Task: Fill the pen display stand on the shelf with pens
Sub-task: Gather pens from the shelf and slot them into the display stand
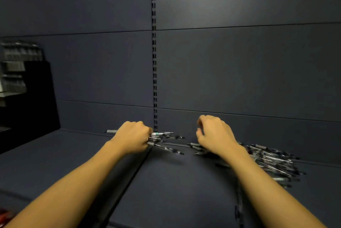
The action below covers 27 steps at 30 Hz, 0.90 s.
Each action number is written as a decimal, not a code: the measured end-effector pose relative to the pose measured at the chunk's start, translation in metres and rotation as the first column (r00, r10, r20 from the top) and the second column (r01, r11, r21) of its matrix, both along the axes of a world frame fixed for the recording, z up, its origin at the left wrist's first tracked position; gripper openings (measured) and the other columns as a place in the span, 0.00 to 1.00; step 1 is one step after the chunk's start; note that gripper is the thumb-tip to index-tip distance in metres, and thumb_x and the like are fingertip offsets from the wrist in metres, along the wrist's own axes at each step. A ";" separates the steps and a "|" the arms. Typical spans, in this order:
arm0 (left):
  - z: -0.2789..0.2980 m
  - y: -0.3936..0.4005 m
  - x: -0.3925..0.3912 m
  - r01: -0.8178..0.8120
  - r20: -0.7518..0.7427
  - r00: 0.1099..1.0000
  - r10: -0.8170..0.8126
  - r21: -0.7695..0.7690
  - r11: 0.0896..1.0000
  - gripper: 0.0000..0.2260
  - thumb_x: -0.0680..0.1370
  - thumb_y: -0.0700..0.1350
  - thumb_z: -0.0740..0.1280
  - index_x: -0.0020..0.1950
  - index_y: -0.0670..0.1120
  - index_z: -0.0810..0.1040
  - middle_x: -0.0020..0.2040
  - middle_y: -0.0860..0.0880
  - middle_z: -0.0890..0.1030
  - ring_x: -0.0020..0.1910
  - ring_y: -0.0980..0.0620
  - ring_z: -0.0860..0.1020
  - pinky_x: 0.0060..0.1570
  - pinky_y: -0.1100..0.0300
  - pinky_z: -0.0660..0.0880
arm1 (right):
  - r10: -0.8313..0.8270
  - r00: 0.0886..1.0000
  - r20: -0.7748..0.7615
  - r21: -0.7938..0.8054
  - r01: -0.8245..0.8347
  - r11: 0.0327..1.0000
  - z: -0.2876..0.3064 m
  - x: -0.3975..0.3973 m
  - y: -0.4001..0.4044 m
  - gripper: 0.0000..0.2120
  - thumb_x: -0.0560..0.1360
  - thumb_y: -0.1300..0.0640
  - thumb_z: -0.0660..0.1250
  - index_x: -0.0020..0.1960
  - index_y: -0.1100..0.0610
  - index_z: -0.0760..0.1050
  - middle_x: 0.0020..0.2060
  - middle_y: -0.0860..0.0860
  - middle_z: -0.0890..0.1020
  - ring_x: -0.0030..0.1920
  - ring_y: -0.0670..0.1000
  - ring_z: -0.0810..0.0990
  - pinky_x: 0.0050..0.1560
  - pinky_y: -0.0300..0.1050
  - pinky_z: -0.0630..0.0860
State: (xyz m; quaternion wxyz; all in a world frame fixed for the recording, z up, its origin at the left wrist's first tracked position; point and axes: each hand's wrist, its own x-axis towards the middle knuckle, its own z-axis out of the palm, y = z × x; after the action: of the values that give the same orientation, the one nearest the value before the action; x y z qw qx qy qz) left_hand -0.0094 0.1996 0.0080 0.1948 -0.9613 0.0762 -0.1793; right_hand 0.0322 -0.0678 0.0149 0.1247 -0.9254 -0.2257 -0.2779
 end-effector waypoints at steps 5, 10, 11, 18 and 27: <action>0.011 0.064 -0.031 -0.069 0.039 0.997 0.069 -0.020 0.997 0.06 0.77 0.52 0.63 0.46 0.50 0.75 0.37 0.52 0.75 0.36 0.49 0.76 0.33 0.57 0.69 | 0.057 0.998 0.035 -0.022 -0.056 0.998 0.010 -0.014 0.055 0.11 0.80 0.52 0.62 0.59 0.55 0.74 0.54 0.52 0.79 0.53 0.56 0.79 0.43 0.46 0.69; 0.015 0.131 -0.067 -0.133 0.092 0.987 0.135 -0.036 0.991 0.07 0.77 0.53 0.62 0.46 0.51 0.75 0.37 0.52 0.73 0.36 0.47 0.75 0.34 0.57 0.67 | 0.103 0.993 0.053 -0.025 -0.102 0.994 0.017 -0.034 0.116 0.11 0.80 0.52 0.61 0.59 0.54 0.74 0.52 0.51 0.79 0.47 0.54 0.77 0.43 0.46 0.73; 0.015 0.144 -0.075 -0.147 0.090 0.985 0.150 -0.038 0.988 0.07 0.77 0.53 0.62 0.46 0.51 0.75 0.38 0.52 0.73 0.38 0.47 0.77 0.34 0.57 0.67 | 0.108 0.993 0.054 -0.022 -0.107 0.994 0.018 -0.038 0.129 0.10 0.80 0.52 0.61 0.59 0.54 0.74 0.51 0.51 0.78 0.46 0.53 0.75 0.42 0.46 0.72; 0.022 0.238 -0.127 -0.197 0.103 0.974 0.201 -0.047 0.979 0.09 0.77 0.54 0.63 0.49 0.51 0.77 0.45 0.48 0.80 0.47 0.43 0.81 0.37 0.56 0.66 | 0.146 0.987 0.064 -0.033 -0.144 0.989 0.014 -0.071 0.226 0.11 0.80 0.51 0.61 0.60 0.53 0.74 0.52 0.50 0.78 0.51 0.54 0.78 0.41 0.45 0.70; 0.027 0.346 -0.175 -0.204 0.081 0.974 0.213 -0.105 0.973 0.05 0.76 0.50 0.64 0.42 0.52 0.70 0.36 0.51 0.71 0.40 0.44 0.77 0.35 0.56 0.68 | 0.155 0.987 0.047 -0.073 -0.152 0.986 0.014 -0.100 0.326 0.12 0.80 0.50 0.61 0.60 0.53 0.74 0.52 0.50 0.78 0.50 0.55 0.79 0.42 0.46 0.74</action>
State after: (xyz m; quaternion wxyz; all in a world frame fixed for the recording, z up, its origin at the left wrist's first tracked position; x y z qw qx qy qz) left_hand -0.1848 0.5460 0.0352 0.1695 -0.9630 -0.0430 -0.2052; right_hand -0.0679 0.2582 0.0285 0.1078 -0.9013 -0.3090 -0.2838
